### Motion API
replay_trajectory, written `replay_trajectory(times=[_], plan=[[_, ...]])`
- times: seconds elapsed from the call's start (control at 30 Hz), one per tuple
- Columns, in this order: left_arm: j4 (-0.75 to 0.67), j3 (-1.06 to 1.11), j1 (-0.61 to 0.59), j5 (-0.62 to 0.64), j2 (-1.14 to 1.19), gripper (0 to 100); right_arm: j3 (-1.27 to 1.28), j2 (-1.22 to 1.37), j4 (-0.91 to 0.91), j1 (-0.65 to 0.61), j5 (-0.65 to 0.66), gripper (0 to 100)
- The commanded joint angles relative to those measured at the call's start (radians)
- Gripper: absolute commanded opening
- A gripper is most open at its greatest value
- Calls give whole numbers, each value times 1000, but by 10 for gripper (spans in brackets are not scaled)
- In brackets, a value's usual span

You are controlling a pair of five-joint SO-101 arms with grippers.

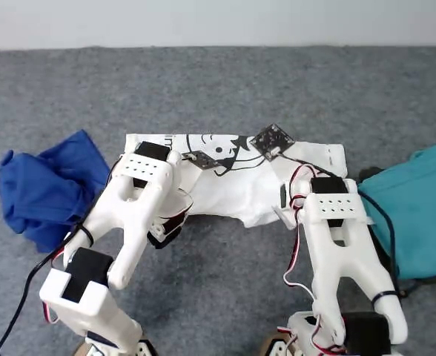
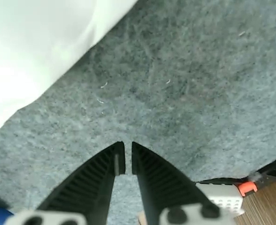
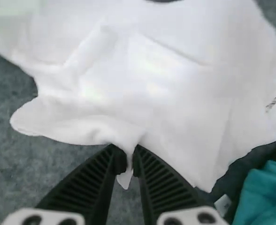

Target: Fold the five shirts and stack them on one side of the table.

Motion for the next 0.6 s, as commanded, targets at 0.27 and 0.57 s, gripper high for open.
replay_trajectory(times=[0.27,0.57], plan=[[5,2,15,5,-17,34,-204,211,-116,5,-127,10],[5,4,15,5,-17,34,-381,449,-116,7,-144,12]])
